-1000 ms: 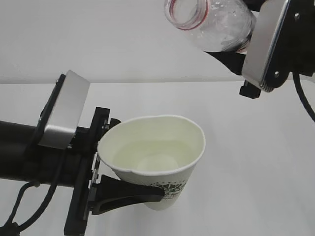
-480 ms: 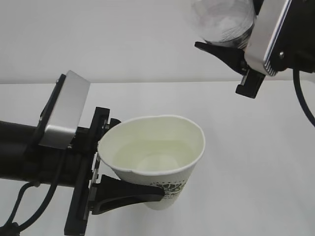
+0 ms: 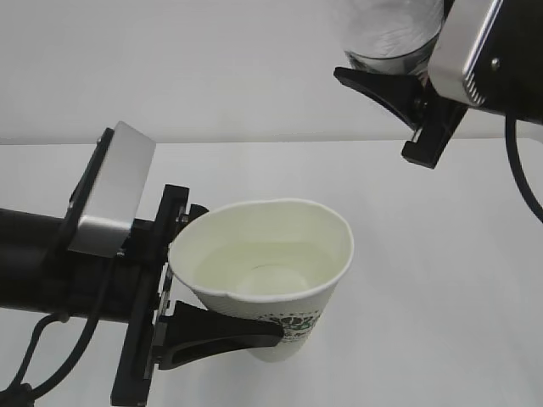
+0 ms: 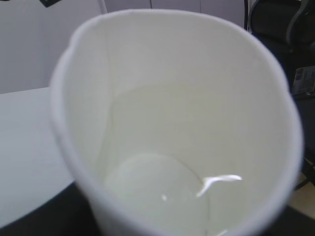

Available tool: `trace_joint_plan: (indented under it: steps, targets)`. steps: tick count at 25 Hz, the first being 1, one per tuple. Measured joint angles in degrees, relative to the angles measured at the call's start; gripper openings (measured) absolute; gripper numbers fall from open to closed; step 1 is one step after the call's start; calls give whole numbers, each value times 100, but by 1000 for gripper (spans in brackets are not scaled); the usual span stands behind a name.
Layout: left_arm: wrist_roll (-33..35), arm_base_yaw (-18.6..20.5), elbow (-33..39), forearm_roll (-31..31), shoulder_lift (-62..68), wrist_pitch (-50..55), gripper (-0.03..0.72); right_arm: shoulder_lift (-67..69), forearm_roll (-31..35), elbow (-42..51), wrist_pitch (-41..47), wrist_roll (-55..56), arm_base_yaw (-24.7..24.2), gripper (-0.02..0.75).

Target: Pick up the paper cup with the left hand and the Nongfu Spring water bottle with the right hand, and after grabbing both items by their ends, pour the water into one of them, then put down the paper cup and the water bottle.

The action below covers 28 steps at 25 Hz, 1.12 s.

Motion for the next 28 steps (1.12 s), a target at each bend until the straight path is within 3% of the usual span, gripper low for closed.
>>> trace_joint_plan:
  steps: [14, 28]
  targets:
    - [0, 0, 0, -9, 0, 0, 441, 0, 0, 0, 2, 502, 0, 470]
    - [0, 0, 0, -9, 0, 8, 441, 0, 473, 12, 408, 728, 0, 469]
